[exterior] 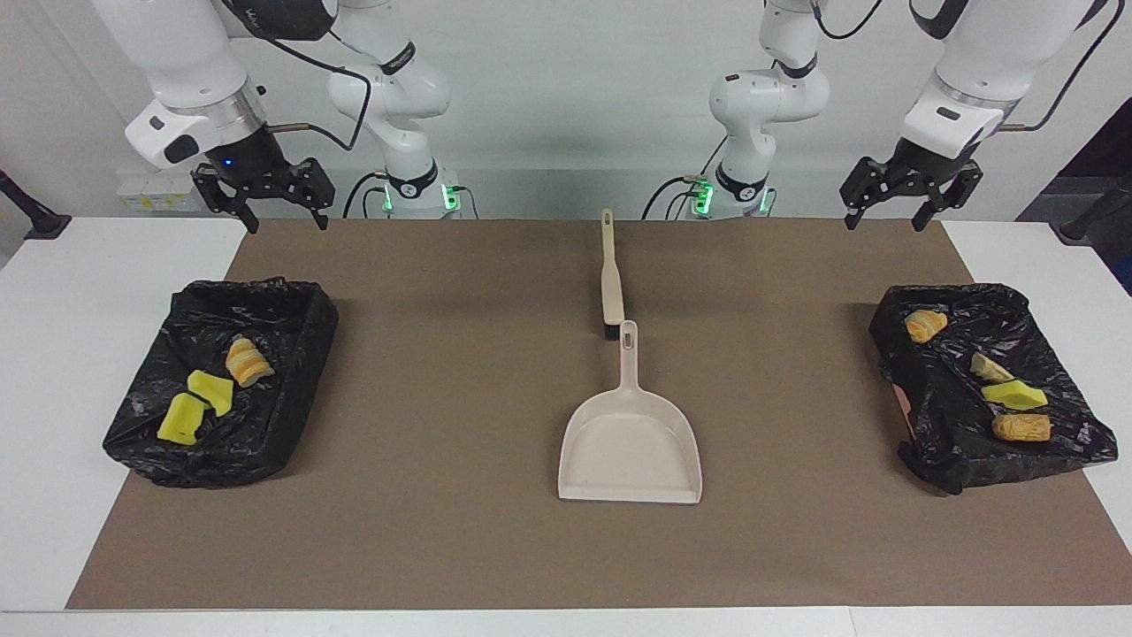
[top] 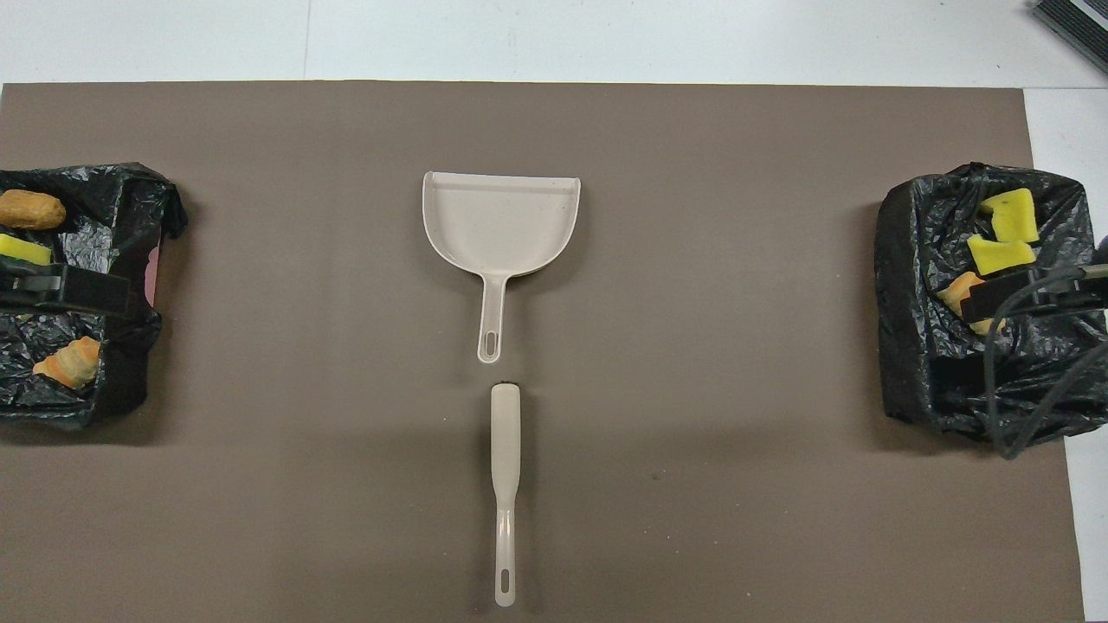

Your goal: Sweep and dump trash in bin

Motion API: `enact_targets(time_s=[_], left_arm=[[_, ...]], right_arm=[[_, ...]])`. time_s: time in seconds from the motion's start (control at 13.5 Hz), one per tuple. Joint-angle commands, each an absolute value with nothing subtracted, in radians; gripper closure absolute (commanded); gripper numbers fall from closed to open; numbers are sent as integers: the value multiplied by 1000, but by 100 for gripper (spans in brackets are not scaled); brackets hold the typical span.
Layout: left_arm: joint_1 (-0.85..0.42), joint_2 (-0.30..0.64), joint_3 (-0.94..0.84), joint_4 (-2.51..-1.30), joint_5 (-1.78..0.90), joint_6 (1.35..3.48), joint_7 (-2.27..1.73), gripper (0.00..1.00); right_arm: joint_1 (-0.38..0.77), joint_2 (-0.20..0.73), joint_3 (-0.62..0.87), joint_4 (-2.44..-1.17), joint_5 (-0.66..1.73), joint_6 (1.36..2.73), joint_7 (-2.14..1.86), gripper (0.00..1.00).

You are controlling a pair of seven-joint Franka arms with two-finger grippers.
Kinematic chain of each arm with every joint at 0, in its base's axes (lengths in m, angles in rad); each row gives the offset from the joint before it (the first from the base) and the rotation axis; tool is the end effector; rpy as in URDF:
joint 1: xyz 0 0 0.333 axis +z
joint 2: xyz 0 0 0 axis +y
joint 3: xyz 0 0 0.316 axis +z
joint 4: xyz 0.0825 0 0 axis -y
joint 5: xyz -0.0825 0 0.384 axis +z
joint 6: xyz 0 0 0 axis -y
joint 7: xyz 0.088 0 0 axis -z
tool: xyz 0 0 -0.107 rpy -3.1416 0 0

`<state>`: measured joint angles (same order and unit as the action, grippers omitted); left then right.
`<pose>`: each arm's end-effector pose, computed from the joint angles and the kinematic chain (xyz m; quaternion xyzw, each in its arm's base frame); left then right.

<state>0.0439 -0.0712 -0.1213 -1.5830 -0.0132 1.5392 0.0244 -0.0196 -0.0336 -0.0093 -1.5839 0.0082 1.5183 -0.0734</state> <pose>0.5274 -0.0450 0.6542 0.9986 -0.0511 0.0134 0.0026 0.5384 -0.0147 0.6322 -0.9996 -0.0224 0.0158 0.0051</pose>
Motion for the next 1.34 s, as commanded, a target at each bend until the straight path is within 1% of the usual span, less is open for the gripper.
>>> enact_targets(time_s=[0.0, 0.15, 1.26], left_arm=[[66, -78, -123, -1558, -38, 1525, 86, 0], [55, -110, -126, -1598, -38, 1525, 81, 0], [69, -114, -126, -1605, -43, 1511, 84, 0]], right_arm=[[-25, -58, -6, -1614, 6, 1542, -84, 0], [-25, -58, -6, -1614, 6, 1542, -84, 0], [-28, -61, -8, -1617, 5, 1534, -89, 0]])
